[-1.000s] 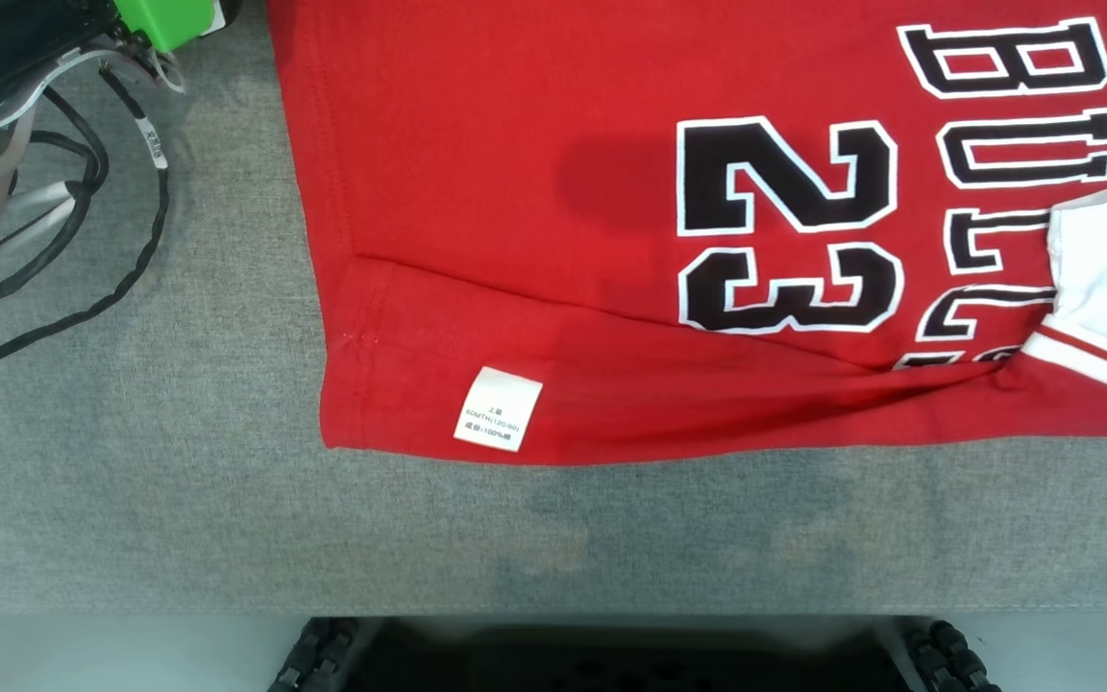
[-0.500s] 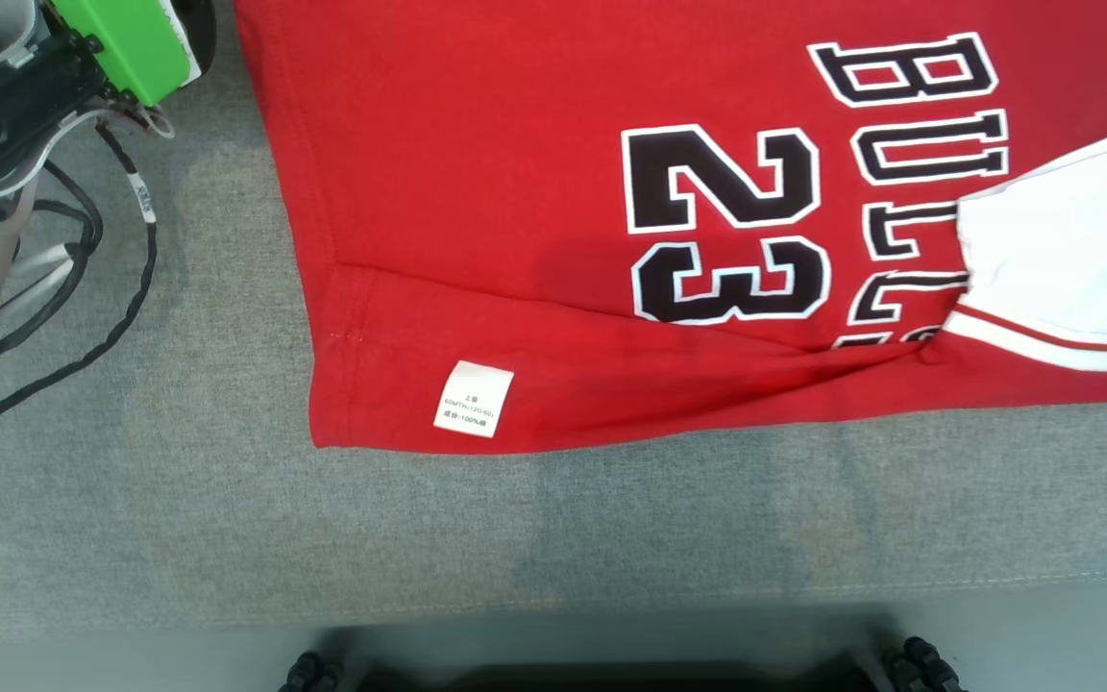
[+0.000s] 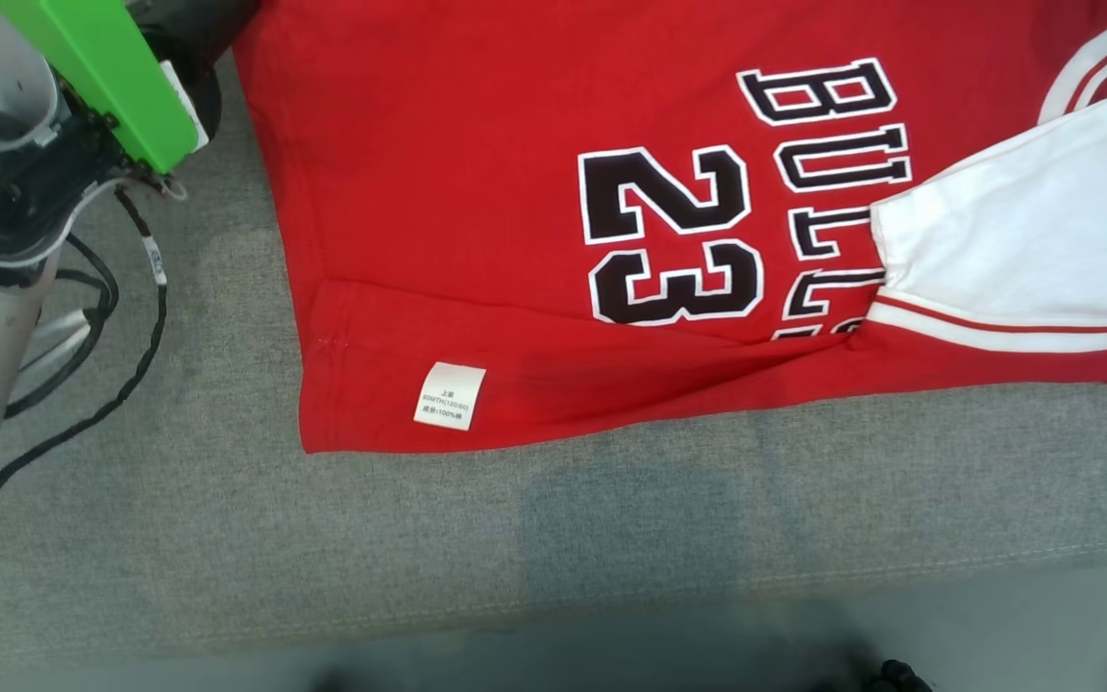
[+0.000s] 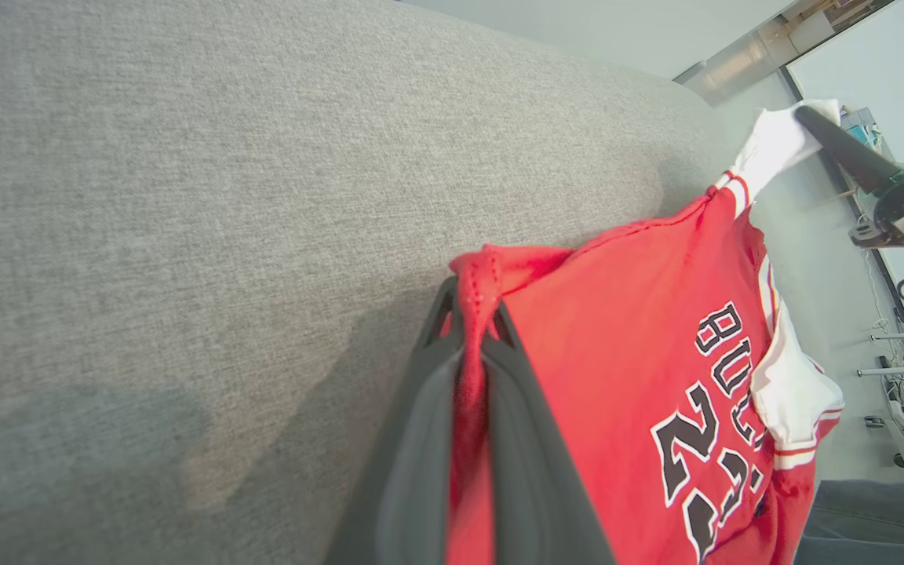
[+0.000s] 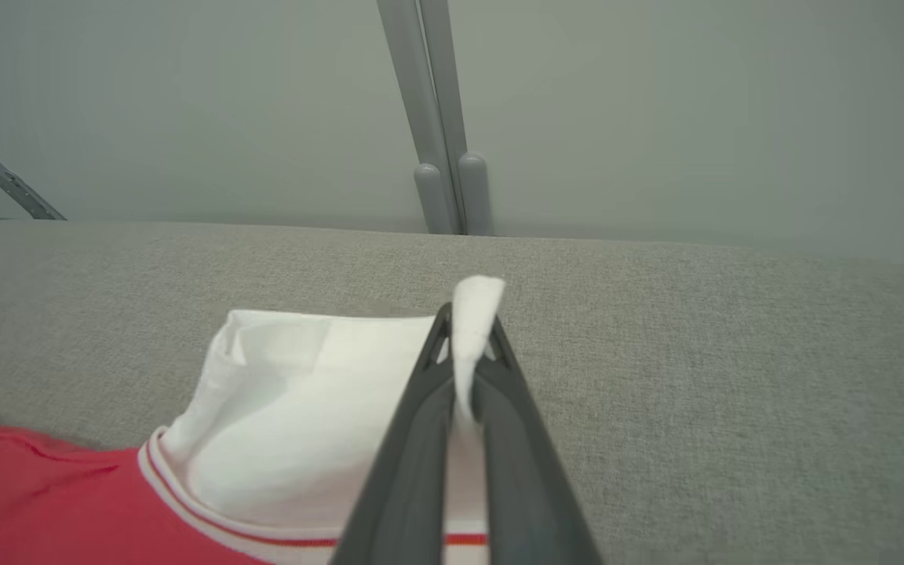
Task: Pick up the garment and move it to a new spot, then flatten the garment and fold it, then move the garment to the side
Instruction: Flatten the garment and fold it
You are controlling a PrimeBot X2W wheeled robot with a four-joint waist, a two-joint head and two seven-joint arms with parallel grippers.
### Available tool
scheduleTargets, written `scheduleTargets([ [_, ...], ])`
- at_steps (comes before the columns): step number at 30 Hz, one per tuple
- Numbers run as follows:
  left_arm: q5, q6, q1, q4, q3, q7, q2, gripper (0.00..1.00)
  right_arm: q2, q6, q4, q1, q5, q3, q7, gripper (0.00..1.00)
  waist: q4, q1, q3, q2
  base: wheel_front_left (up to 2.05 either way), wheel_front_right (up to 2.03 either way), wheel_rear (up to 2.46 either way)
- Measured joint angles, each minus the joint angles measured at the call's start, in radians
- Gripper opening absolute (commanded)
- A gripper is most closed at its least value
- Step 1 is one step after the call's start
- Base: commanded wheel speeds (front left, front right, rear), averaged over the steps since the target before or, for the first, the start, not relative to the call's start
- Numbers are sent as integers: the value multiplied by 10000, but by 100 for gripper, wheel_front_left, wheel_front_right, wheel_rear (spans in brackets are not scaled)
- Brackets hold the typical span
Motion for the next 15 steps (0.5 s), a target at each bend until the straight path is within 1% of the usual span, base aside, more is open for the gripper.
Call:
scheduleTargets([
  [3, 10, -6, 288, -136, -6, -176, 96, 0, 4, 82, -167, 325, 8, 138, -142, 0, -58, 0, -155, 0, 0, 0, 0],
  [5, 17, -90, 522, -219, -19, -297, 222, 0, 12, 84, -324, 563, 88, 215, -249, 0, -96, 0, -261, 0, 0, 0, 0],
  [11, 6, -94, 1399, -679, -52, -694, 364, 0, -17, 132, -696, 1573, 345, 428, -591, 0, -202, 0, -627, 0, 0, 0, 0],
  [15, -19, -104, 1990, -1152, -96, -869, 568, 0, -117, 171, -980, 2189, 525, 435, -834, 0, -288, 0, -883, 0, 0, 0, 0],
])
